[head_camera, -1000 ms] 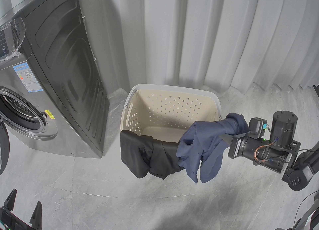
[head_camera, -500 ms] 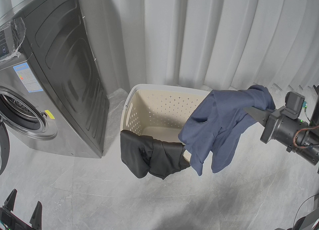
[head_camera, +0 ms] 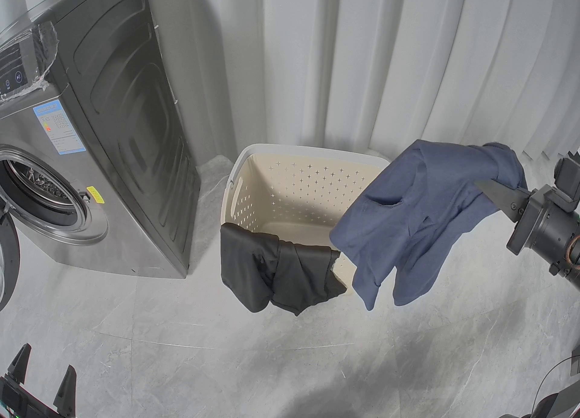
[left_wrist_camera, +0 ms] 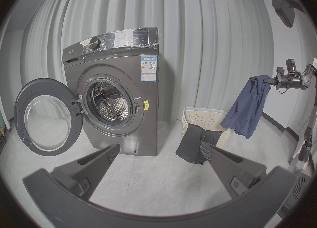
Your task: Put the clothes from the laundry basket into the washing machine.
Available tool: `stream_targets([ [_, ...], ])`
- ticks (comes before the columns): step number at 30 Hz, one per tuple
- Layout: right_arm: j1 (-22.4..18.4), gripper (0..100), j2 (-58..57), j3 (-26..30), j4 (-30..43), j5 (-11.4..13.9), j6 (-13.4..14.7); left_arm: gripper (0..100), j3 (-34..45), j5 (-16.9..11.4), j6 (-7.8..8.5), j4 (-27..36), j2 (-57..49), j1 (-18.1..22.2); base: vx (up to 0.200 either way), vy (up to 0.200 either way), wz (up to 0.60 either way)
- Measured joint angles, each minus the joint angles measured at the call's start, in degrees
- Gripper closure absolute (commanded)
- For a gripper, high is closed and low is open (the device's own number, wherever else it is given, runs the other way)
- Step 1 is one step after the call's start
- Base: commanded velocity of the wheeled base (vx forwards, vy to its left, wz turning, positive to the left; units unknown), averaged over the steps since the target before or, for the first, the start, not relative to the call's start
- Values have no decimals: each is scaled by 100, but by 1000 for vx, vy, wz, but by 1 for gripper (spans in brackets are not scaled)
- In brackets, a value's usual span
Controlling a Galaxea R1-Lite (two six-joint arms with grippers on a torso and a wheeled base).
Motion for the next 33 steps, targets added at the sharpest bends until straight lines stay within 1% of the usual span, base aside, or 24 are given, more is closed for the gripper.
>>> stream_targets([
  [1,2,100,-11,21,24,-82,-7,0,0,0,0,0,0,2,0,0,0],
  [4,9,100,-32,84,244,-433,-16,0,0,0,0,2,0,0,0,0,0],
  [6,17,100,-35,118,397,-547,-16,0,0,-4,-1,0,0,2,0,200,0],
  [8,28,100,-40,158,479,-611,-16,0,0,-22,2,0,0,2,0,200,0],
  [18,99,100,-43,272,499,-649,-10,0,0,-33,2,0,0,2,0,200,0],
  [21,140,100,-43,276,496,-697,-2,0,0,-30,0,0,0,0,0,200,0],
  [28,311,100,-38,276,468,-627,28,0,0,-30,2,0,0,0,0,200,0],
  [33,350,100,-32,254,417,-597,30,0,0,-24,2,0,0,5,0,200,0],
])
